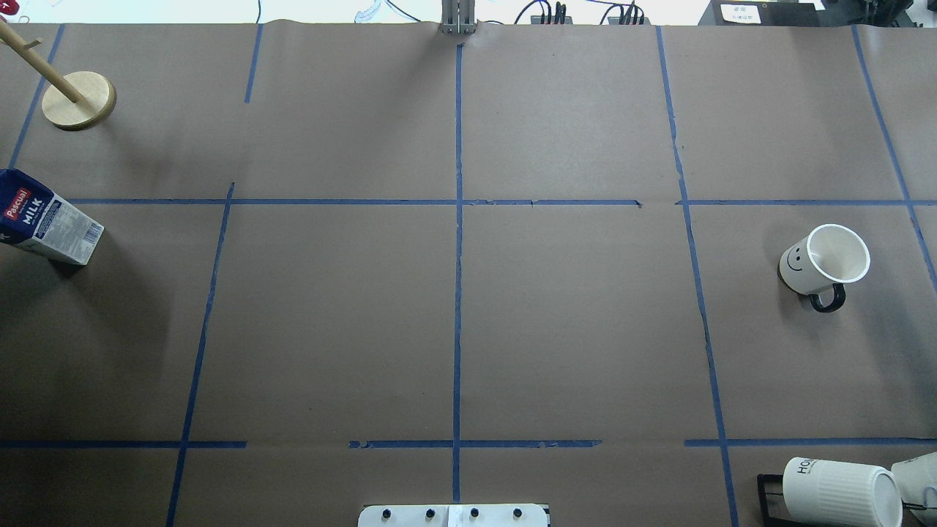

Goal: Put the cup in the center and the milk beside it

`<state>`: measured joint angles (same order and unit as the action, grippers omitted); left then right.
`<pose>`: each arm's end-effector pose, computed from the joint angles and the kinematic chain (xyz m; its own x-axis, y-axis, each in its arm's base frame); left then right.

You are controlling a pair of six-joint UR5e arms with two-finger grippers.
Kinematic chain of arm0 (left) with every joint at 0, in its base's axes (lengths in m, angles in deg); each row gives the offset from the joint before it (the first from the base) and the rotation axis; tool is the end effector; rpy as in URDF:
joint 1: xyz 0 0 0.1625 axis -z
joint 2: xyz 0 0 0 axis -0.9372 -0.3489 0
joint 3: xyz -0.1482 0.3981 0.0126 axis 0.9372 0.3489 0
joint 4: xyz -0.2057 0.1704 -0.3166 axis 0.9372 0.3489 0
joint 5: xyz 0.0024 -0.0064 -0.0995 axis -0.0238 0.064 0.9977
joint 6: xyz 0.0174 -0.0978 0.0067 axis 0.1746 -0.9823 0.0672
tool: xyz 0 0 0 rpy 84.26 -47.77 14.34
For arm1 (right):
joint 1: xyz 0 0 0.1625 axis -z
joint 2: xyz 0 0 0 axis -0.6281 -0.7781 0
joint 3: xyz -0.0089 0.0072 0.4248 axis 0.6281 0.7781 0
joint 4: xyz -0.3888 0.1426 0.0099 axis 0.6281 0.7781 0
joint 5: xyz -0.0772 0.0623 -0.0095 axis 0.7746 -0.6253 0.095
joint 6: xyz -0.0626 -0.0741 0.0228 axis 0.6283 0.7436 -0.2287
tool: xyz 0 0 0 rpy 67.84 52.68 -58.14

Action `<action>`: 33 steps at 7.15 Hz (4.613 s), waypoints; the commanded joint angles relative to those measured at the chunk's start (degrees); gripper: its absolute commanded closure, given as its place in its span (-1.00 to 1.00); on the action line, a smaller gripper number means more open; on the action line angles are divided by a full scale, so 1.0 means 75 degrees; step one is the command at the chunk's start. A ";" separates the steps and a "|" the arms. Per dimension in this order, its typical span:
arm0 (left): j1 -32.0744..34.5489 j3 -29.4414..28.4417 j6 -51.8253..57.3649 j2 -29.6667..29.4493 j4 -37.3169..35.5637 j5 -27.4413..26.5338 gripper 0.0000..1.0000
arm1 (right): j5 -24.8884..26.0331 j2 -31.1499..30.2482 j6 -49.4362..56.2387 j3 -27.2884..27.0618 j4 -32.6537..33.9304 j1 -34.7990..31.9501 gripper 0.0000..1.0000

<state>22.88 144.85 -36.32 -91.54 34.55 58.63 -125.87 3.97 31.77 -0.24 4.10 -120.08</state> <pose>-0.0809 -0.5090 0.6406 0.6589 0.1225 -0.7422 -0.0831 0.9925 0.0900 -0.0254 -0.5406 0.6217 0.6289 -0.2096 0.7487 0.1765 0.9763 0.1250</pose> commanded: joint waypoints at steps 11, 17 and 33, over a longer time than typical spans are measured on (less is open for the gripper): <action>0.0012 0.0066 0.0013 0.0033 0.0000 0.0015 -1.00 | 0.1326 -0.1121 -0.5161 -0.1057 -0.2979 0.2701 1.00; 0.0012 0.0007 0.0025 0.0057 0.0012 0.0718 -1.00 | 0.1534 0.4518 -0.9426 -0.0515 -0.0424 0.4959 1.00; -0.2027 0.0921 -0.3292 -0.0787 0.0914 -0.0184 -1.00 | 0.0107 0.1574 -0.6391 -0.1807 -0.0952 0.1975 -1.00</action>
<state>8.77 151.33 -59.83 -97.57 41.34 57.39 -125.31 16.23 -16.85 -13.67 -3.04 -104.95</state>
